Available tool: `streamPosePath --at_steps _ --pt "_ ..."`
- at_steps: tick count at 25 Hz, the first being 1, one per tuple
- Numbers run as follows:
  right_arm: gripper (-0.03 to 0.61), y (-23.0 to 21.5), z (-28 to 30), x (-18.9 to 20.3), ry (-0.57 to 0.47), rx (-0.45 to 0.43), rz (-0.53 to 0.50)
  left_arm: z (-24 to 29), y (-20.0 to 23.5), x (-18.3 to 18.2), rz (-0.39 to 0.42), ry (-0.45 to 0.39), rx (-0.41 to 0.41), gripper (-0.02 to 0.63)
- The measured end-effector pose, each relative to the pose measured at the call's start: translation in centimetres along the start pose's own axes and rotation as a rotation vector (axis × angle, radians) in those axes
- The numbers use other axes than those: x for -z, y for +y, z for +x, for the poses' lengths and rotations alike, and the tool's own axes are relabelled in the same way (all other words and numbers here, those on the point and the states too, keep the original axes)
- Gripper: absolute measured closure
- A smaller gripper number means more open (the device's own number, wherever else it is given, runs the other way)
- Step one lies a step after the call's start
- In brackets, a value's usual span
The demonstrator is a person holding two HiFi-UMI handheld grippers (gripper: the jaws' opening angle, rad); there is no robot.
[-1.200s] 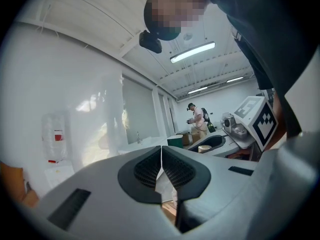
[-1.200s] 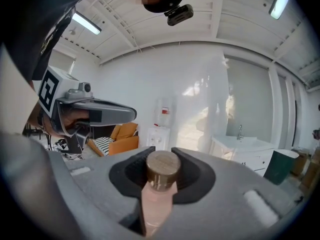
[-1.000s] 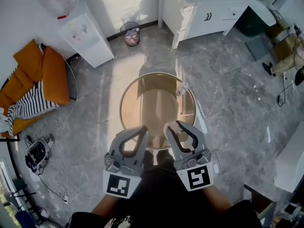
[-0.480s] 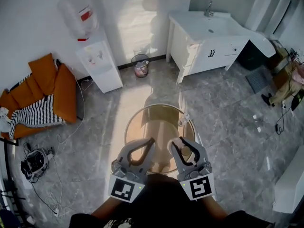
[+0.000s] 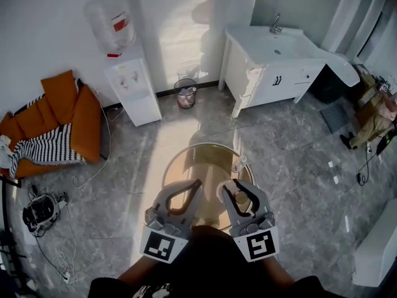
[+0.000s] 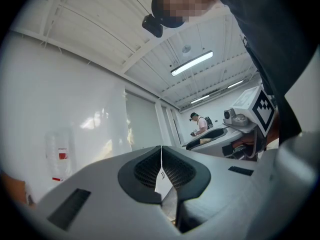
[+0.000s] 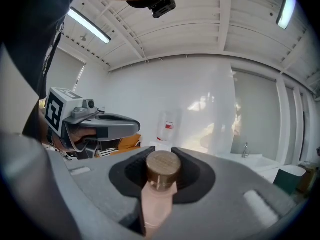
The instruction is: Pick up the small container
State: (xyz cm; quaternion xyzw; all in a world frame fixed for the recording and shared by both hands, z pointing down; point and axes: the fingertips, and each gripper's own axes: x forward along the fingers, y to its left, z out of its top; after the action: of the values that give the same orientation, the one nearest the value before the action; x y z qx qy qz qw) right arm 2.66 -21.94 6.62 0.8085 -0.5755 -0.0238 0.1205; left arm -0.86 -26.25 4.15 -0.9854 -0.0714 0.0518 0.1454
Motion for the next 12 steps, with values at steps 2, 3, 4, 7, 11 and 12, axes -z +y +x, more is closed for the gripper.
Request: streamPosePath --at_steps 2,3,4,7,11,12 --pt "0.485 -0.01 -0.05 -0.10 0.001 0.000 0.009 -0.03 0.06 -0.15 0.000 0.000 -0.003 0.594" --pt "0.485 -0.04 -0.07 -0.08 0.002 0.000 0.012 -0.02 0.06 -0.12 -0.003 0.000 -0.005 0.594" --pt "0.485 -0.04 -0.04 -0.07 0.002 0.000 0.012 -0.01 0.09 -0.04 -0.006 0.001 -0.007 0.594" --pt "0.485 0.18 0.22 0.01 0.002 -0.004 0.000 -0.10 0.22 0.33 -0.015 0.006 -0.008 0.594" --pt "0.485 0.35 0.15 0.12 0.003 -0.006 0.004 -0.09 0.14 0.40 -0.018 0.007 -0.010 0.594" --pt "0.485 0.42 0.08 0.15 0.003 -0.007 0.006 -0.10 0.10 0.38 -0.019 0.007 -0.012 0.594"
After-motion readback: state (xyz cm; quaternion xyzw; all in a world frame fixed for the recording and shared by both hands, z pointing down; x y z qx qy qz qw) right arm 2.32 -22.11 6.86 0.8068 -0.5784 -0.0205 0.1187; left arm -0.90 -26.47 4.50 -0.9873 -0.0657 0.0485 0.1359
